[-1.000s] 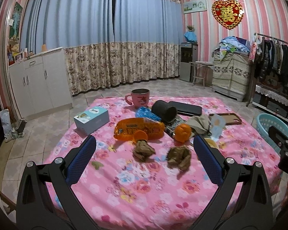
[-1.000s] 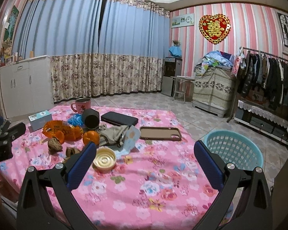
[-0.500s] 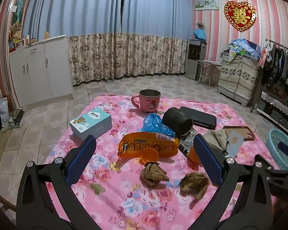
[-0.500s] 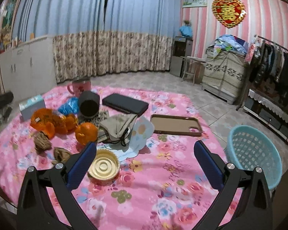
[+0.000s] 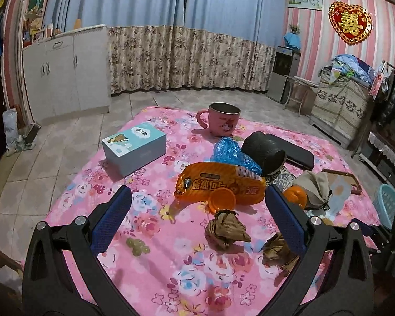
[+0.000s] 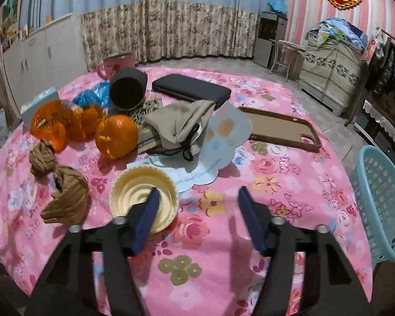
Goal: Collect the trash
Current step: 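Move the left tool toward the crumpled brown paper while the right tool approaches the cream lid, then close the left tool on the crumpled brown paper while the right tool grasps the cream lid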
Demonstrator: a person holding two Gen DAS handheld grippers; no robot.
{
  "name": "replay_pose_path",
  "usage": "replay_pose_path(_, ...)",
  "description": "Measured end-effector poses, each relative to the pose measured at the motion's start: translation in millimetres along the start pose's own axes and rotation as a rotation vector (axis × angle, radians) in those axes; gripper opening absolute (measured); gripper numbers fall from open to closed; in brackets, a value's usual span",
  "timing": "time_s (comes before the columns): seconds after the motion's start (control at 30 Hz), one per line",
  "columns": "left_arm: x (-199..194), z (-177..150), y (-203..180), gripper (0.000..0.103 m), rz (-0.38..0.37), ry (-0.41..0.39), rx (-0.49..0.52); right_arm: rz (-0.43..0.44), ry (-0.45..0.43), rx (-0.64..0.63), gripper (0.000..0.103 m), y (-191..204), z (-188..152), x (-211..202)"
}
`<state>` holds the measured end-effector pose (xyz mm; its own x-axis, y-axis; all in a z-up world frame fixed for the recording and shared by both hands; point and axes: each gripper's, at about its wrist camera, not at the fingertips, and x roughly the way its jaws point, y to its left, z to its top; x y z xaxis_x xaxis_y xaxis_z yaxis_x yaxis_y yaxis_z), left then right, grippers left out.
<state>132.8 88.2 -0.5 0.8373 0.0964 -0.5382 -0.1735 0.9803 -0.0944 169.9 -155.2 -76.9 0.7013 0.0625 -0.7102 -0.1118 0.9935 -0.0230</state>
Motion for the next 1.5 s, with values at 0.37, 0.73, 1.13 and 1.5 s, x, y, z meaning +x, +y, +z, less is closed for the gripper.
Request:
replay_pose_path(0.37,1,-6,-9,0.098,-0.012,0.023,-0.001,0.093,0.023,-0.013,0.007,3,-1,1)
replay_pose_path(0.73,-2,-15,-27,0.098,-0.014,0.031,0.025,0.073,-0.091,0.002,0.004,-20,12,-31)
replay_pose_path(1.13,1,-39,-69,0.098,-0.108,0.093,0.047,0.003,-0.141,0.099,0.004,-64,14,-53)
replay_pose_path(1.5,10,-57,-94,0.098,-0.114,0.133,0.129,-0.014,-0.088,0.147,0.004,-78,10,-43)
